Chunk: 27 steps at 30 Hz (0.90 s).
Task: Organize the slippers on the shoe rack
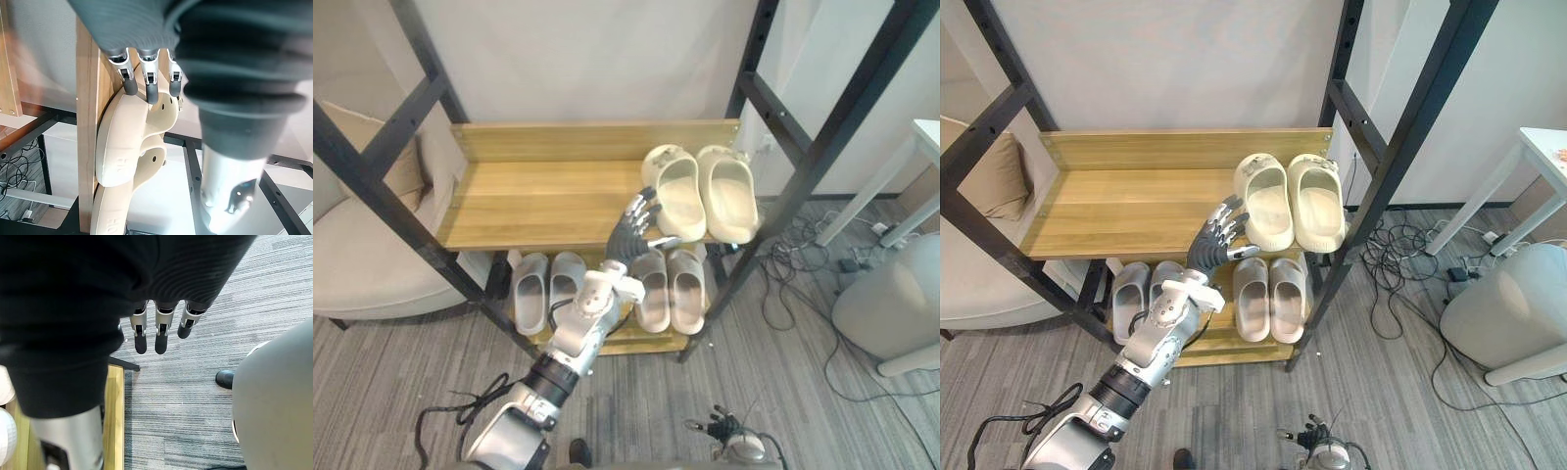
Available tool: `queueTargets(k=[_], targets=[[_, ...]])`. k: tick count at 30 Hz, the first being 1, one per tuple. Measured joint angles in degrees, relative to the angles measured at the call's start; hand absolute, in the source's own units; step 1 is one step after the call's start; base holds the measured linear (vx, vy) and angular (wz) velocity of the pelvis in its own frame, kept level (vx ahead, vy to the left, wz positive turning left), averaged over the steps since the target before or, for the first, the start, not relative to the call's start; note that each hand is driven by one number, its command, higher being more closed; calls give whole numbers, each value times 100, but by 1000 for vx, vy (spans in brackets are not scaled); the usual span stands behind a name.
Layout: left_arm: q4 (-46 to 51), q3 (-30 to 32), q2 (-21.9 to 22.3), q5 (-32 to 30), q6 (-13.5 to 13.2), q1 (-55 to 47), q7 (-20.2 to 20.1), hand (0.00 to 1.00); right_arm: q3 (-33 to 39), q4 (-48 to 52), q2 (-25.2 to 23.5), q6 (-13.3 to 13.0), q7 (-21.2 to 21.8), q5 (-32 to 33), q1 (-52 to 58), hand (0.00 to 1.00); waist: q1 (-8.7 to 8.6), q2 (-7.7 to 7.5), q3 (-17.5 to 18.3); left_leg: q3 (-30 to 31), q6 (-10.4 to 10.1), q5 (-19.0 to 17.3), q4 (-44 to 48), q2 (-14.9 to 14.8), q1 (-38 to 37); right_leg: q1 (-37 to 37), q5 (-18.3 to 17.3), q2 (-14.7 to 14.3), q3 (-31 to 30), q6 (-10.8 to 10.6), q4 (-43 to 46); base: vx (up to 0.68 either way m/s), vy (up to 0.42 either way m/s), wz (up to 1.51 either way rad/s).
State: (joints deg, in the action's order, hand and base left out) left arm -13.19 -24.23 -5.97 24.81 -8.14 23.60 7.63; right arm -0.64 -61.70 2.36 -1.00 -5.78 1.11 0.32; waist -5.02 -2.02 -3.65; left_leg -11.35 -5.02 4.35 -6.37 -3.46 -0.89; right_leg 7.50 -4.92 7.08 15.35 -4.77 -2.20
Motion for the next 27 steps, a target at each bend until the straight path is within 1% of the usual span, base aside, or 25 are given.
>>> queueTargets(k=[2,4,9,12,15,16,19,22,25,27], targets=[[-12,41,0,0,1,0,0,0,2,0,0,0,0,0,0,0,0,1,1,-1,0,0,0,-1,0,0,1,0,-1,1,-1,0,0,0],[-58,233,2,-2,1,0,-3,0,24,0,-4,0,1,0,0,0,1,6,4,-2,0,0,0,-2,-2,2,1,0,0,1,-1,0,0,0],[-113,953,-86,-3,4,-8,21,0,36,0,-4,1,13,0,3,0,11,11,5,4,0,1,1,-8,-18,25,2,-6,10,3,-2,0,0,0],[-110,1307,-230,2,0,-34,121,0,34,0,-4,2,21,0,6,0,21,12,4,6,0,1,1,-6,-44,71,2,-6,40,3,-10,0,0,4],[-77,1607,-253,4,-17,-149,171,0,33,1,0,4,31,0,20,0,61,14,3,29,0,2,1,-4,-44,83,2,-5,68,3,-9,0,0,5],[19,1637,-258,8,-17,-262,223,0,32,4,1,5,58,0,25,0,82,14,3,88,1,2,0,2,-43,98,2,-2,116,3,-9,0,0,7],[303,1630,-258,11,-23,-425,219,0,25,6,3,6,85,0,25,0,101,14,2,105,1,3,0,6,-49,127,1,-2,153,3,-10,-11,2,7],[624,1578,-239,15,-41,-569,203,0,3,7,11,7,92,0,22,0,159,18,0,149,1,3,0,11,-90,180,-5,-2,176,5,-11,-9,1,3],[1179,1265,-227,21,-66,-902,45,0,-27,6,22,18,101,1,0,0,195,22,-1,233,4,4,0,19,-94,209,-25,-3,227,12,5,-14,-1,9],[1420,961,-208,31,-69,-1134,-131,0,-96,2,27,27,107,-2,-12,0,216,25,11,311,4,5,0,36,-121,282,-48,0,297,6,7,1,-7,18]])
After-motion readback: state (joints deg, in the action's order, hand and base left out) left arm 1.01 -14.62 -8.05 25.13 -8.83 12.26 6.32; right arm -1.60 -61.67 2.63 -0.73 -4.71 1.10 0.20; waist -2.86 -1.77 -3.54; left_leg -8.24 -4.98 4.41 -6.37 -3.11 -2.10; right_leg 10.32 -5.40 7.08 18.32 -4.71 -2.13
